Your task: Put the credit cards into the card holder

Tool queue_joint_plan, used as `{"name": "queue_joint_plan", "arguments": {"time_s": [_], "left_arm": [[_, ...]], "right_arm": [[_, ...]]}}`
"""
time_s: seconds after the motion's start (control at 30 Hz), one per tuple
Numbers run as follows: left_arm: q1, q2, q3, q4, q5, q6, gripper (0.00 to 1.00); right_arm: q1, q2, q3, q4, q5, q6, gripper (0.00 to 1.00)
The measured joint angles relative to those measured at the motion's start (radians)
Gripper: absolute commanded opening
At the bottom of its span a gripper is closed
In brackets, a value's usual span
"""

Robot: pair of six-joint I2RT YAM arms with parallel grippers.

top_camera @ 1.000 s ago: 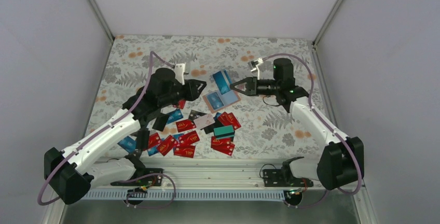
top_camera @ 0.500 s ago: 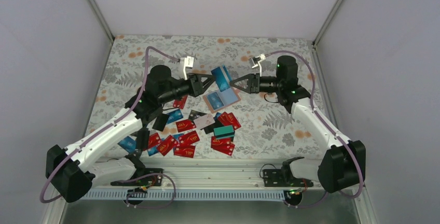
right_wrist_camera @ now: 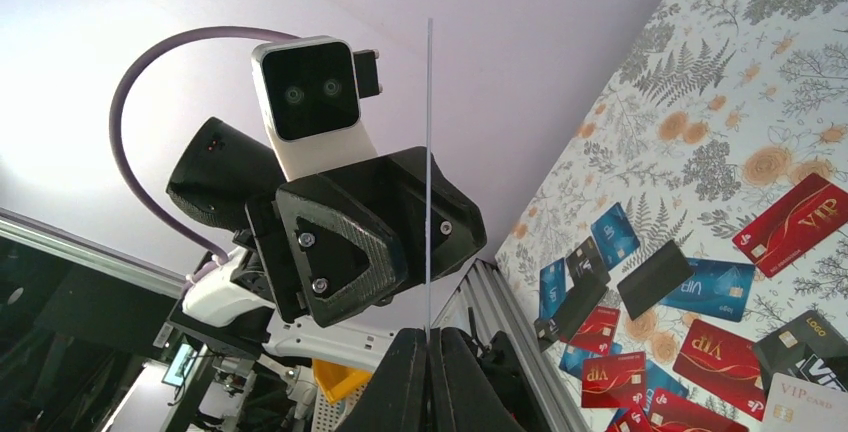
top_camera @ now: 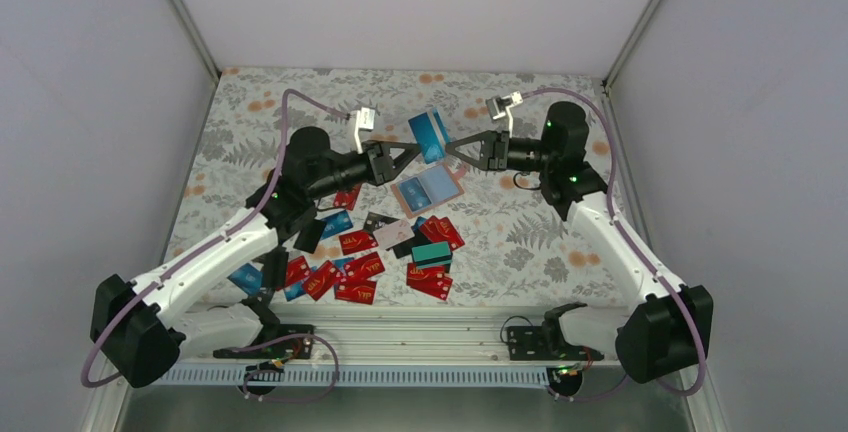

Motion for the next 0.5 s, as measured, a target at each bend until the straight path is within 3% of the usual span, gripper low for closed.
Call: {"name": "queue_joint_plan", "arguments": {"time_s": [0.5], "left_arm": [[0.0, 0.05, -0.042, 0.2, 0.066, -0.088, 0.19]], "right_arm": [[0.016, -0.006, 0.0, 0.008, -0.004, 0.021, 0.04]]}}
